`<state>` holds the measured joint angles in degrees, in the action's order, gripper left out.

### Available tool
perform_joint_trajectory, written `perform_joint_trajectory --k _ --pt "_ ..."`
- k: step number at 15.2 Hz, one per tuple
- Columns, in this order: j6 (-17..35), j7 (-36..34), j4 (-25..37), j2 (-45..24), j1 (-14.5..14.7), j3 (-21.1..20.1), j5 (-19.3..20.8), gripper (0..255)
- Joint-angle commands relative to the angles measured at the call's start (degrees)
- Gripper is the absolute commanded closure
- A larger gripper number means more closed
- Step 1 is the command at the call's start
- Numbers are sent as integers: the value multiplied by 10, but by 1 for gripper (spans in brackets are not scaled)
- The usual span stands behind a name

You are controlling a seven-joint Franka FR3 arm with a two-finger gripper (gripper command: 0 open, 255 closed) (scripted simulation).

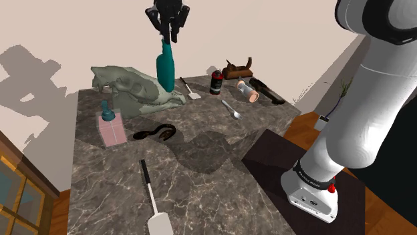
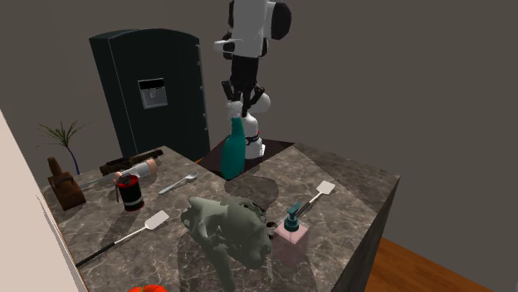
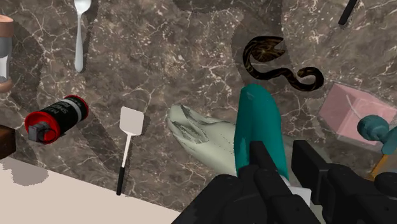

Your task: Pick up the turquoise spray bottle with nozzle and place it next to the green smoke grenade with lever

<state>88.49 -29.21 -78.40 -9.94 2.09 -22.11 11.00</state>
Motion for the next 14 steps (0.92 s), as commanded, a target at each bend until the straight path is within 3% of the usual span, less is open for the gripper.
perform_joint_trajectory --k 1,8,14 --pt "-2 28 2 4 -17 10 -4 255" --pt "10 119 9 0 -72 47 -11 255" --pt "8 192 49 -31 -114 76 -12 255"
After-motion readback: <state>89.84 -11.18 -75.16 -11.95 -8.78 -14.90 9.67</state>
